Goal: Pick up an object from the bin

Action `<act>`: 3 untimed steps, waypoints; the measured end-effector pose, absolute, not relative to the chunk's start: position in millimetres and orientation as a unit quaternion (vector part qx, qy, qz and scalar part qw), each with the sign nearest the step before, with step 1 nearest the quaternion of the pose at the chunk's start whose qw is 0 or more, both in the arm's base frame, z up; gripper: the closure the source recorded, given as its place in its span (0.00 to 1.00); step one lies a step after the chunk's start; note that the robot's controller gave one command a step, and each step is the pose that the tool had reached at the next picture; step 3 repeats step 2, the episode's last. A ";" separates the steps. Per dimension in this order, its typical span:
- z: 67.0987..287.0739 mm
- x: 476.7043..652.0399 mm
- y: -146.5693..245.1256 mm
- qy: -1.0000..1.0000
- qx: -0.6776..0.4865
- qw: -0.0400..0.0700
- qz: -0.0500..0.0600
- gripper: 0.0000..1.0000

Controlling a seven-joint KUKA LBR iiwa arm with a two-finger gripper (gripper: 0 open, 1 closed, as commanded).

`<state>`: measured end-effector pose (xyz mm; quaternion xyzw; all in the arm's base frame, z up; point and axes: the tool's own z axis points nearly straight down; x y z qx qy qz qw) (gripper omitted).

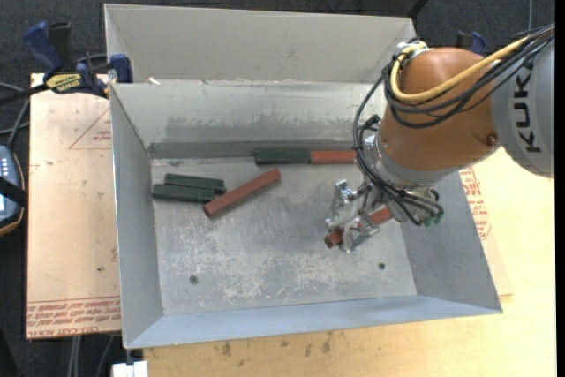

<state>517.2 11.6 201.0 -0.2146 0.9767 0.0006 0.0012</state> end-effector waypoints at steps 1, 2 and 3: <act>201.0 517.2 11.6 0.977 -0.215 0.001 0.001 1.00; 228.6 528.3 15.0 0.901 -0.435 0.001 0.001 1.00; 228.6 528.3 15.0 0.901 -0.435 0.001 0.001 1.00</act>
Offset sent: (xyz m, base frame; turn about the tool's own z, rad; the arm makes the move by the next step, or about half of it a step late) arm 0.0106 0.0026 0.0280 -0.4700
